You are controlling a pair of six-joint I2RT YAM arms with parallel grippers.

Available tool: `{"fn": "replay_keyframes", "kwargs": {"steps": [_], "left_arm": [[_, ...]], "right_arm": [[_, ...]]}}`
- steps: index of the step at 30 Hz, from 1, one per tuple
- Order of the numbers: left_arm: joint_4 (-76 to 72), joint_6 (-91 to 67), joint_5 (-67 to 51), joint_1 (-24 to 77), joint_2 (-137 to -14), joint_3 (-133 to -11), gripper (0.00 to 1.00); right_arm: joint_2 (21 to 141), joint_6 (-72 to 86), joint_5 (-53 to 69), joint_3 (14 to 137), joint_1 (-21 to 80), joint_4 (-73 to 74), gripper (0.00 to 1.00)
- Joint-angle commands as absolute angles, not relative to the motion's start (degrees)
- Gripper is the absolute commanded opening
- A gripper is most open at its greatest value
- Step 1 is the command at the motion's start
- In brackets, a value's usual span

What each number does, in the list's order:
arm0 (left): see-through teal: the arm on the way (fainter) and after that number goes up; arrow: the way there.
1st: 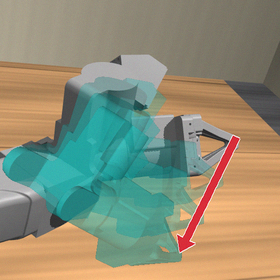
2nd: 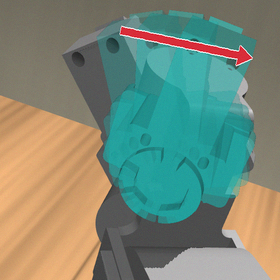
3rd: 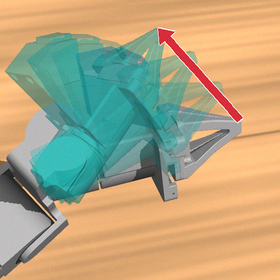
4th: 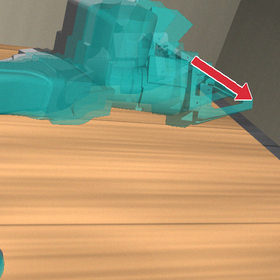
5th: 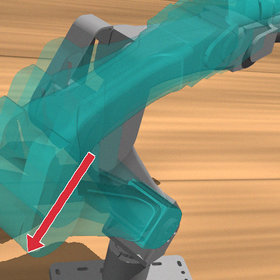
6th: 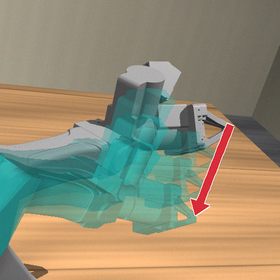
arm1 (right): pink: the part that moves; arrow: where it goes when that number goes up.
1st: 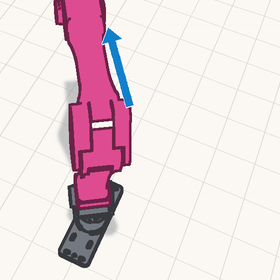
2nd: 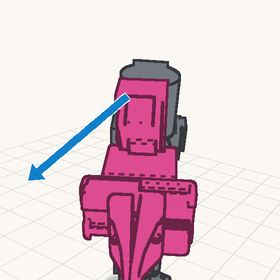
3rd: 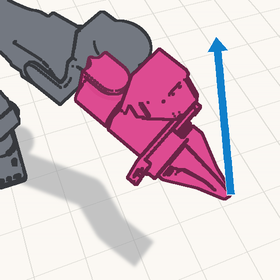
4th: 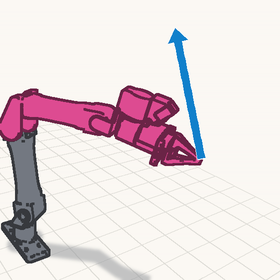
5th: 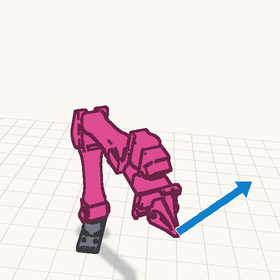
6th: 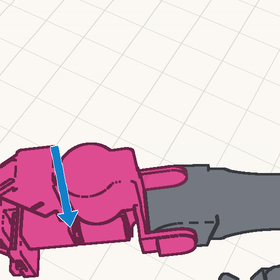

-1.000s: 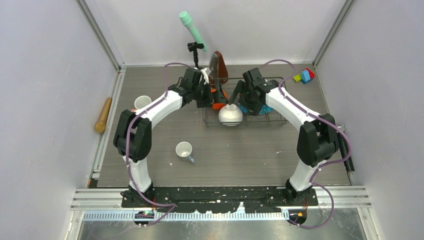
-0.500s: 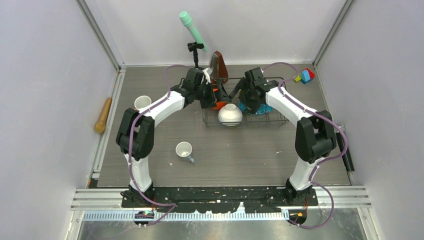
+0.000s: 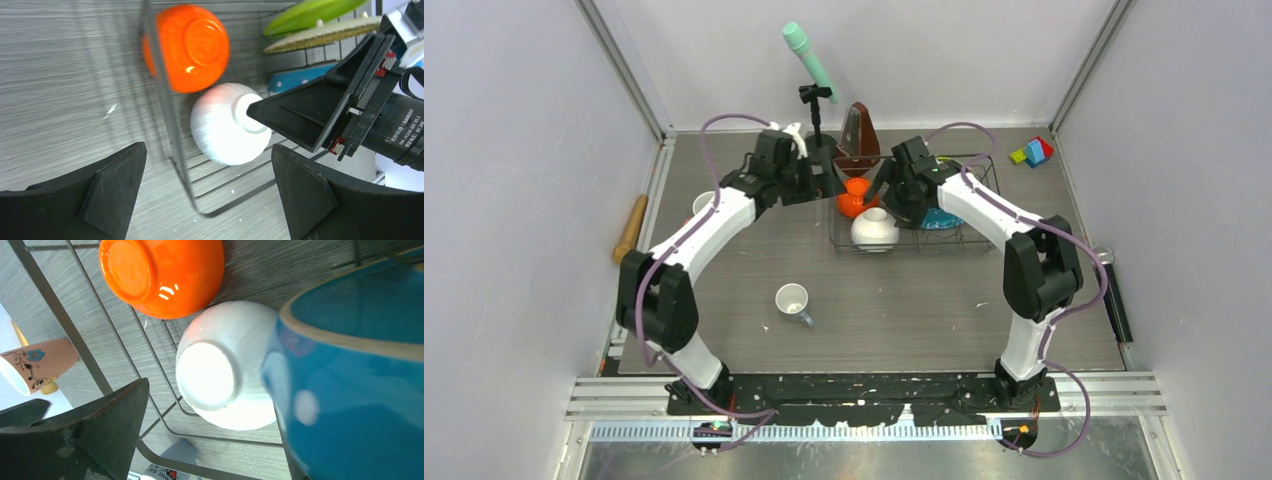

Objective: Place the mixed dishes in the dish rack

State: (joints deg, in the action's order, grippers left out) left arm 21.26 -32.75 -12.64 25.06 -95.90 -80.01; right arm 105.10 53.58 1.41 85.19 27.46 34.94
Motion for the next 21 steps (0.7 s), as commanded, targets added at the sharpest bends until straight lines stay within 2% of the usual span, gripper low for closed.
{"fn": "replay_keyframes", "kwargs": {"steps": [1, 5, 11, 17, 19, 21], "left_arm": [[20.8, -32.3, -12.1, 20.9, -93.0, -75.2, 0.99], [17.7, -34.4, -14.2, 20.6, -93.5, -70.5, 0.96], [12.3, -36.9, -18.6, 20.2, -94.8, -67.4, 0.83], [6.9, -39.7, -22.8, 20.2, -96.9, -66.4, 0.71], [5.5, -40.1, -23.4, 20.2, -97.4, -66.2, 0.61], [4.9, -39.9, -24.0, 20.2, -98.0, -66.2, 0.39]], "right_arm": [[107.2, 53.6, 2.2, 88.2, 29.2, 33.9, 1.0], [109.5, 53.7, 4.3, 90.5, 30.7, 32.9, 1.0], [112.1, 53.5, 7.3, 94.9, 32.0, 33.4, 1.0], [111.8, 49.0, 3.4, 98.2, 30.8, 39.3, 1.0], [112.6, 47.2, 3.0, 99.3, 30.0, 42.6, 1.0], [113.4, 45.2, 2.2, 99.9, 29.7, 44.2, 1.0]]}}
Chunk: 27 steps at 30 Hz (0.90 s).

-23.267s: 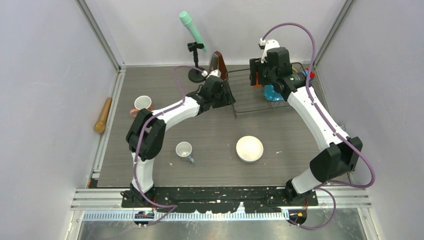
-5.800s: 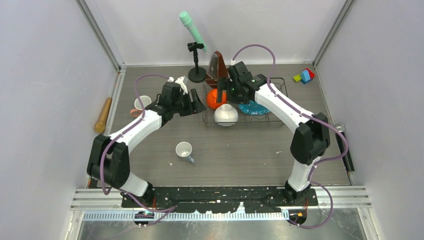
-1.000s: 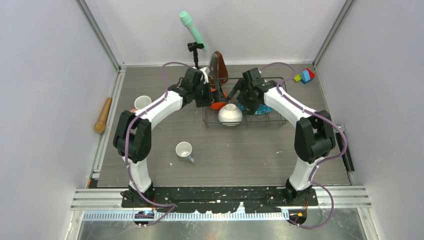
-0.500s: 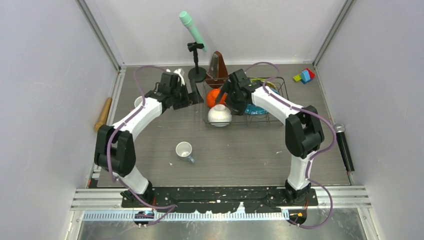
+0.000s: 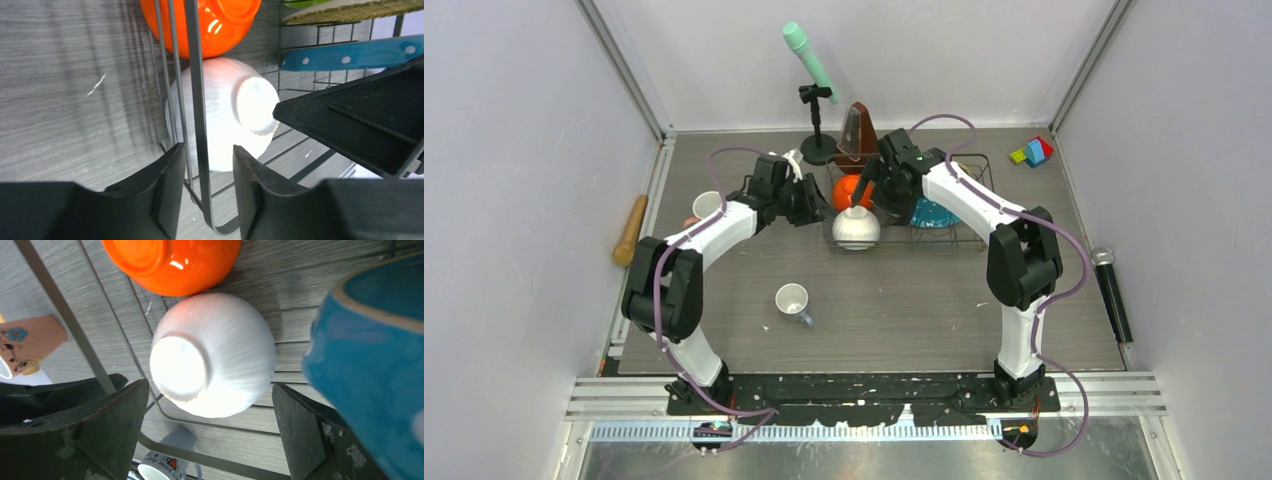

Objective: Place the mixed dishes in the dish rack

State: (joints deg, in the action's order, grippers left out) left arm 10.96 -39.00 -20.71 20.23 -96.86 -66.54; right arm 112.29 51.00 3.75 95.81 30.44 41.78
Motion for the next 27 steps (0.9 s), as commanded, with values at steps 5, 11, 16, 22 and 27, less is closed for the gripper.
{"fn": "replay_keyframes", "kwargs": {"steps": [5, 11, 16, 22, 27], "left_arm": [[4.8, -39.6, -23.8, 20.2, -98.8, -66.0, 0.0], [4.8, -39.5, -23.7, 20.2, -98.5, -66.1, 0.0], [4.8, -39.6, -24.1, 20.2, -98.0, -66.2, 0.0], [4.9, -39.4, -24.5, 20.2, -97.8, -66.5, 0.0], [4.6, -39.8, -25.2, 20.2, -97.9, -66.4, 0.0]], "right_arm": [[115.9, 42.5, 4.1, 100.4, 29.8, 45.7, 1.0], [117.9, 41.5, 8.1, 101.8, 30.8, 45.9, 1.0], [117.7, 44.6, 14.3, 100.3, 31.2, 40.1, 1.0], [117.0, 50.0, 20.6, 96.3, 31.5, 32.0, 1.0], [116.1, 53.4, 22.2, 93.3, 31.9, 25.5, 1.0]]}}
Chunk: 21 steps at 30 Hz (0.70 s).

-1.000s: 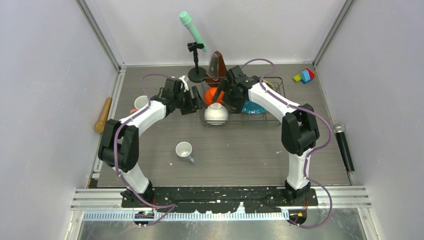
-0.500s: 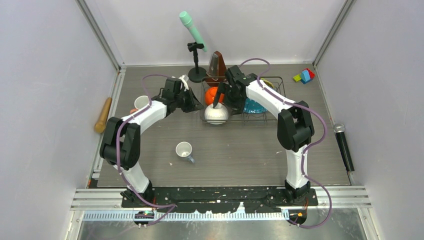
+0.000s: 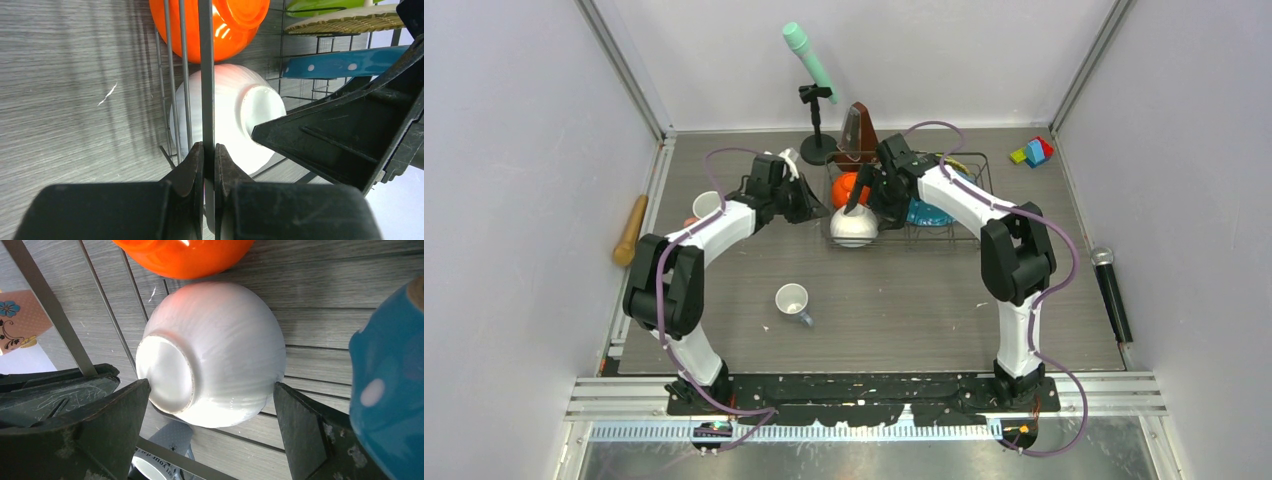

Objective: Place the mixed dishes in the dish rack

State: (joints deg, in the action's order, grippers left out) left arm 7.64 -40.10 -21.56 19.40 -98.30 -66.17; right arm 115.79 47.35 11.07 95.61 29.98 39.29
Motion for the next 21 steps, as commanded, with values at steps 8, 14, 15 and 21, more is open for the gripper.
{"fn": "replay_keyframes", "kwargs": {"steps": [8, 14, 15, 21], "left_arm": [[3.8, -40.2, -25.7, 20.2, -97.9, -65.4, 0.0], [3.6, -40.2, -25.9, 20.2, -97.8, -65.1, 0.0], [3.7, -40.2, -25.9, 20.2, -97.7, -65.0, 0.0], [3.7, -40.2, -25.8, 20.2, -97.6, -65.0, 0.0]], "right_arm": [[115.3, 54.4, 24.8, 93.0, 33.0, 19.3, 0.86], [115.9, 47.7, 24.4, 96.6, 35.6, 22.3, 0.66], [115.7, 46.4, 22.3, 97.6, 36.6, 24.1, 0.66], [114.5, 37.1, 15.1, 98.9, 39.0, 28.7, 0.55]]}}
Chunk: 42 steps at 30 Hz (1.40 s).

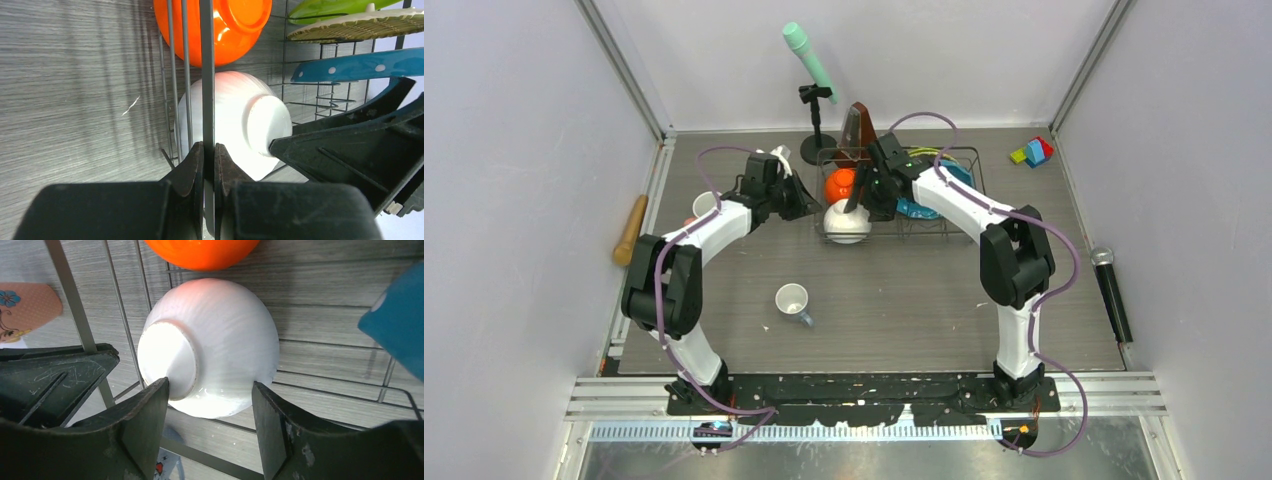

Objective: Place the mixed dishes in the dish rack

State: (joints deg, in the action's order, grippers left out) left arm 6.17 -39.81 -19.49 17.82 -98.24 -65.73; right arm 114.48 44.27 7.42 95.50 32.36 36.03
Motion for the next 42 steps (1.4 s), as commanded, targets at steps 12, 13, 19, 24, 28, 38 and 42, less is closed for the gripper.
{"fn": "replay_keyframes", "kwargs": {"steps": [12, 13, 19, 24, 28, 38, 42], "left_arm": [[3.8, -40.1, -25.8, 20.2, -98.0, -65.4, 0.0], [3.9, -40.1, -25.8, 20.2, -98.0, -65.4, 0.0], [4.2, -39.8, -25.5, 20.2, -97.9, -65.4, 0.0], [4.5, -39.7, -25.3, 20.1, -97.8, -65.5, 0.0], [4.6, -39.6, -25.2, 20.1, -97.7, -65.5, 0.0], [3.3, -41.3, -26.1, 20.0, -97.0, -64.2, 0.0], [-1.6, -44.8, -24.5, 20.1, -94.3, -59.5, 0.0]], "right_arm": [[114.1, 26.7, 8.7, 101.5, 43.0, 32.4, 0.45], [114.1, 25.9, 8.5, 101.4, 43.2, 32.3, 0.43], [114.2, 25.4, 6.5, 102.4, 43.0, 34.3, 0.54], [112.5, 28.2, -1.0, 104.2, 42.1, 38.4, 0.95], [111.5, 31.1, -6.9, 104.7, 41.2, 41.7, 1.0], [104.7, 40.8, 1.9, 92.9, 34.2, 28.6, 1.0], [102.9, 35.5, -2.4, 93.5, 34.3, 29.8, 1.0]]}}
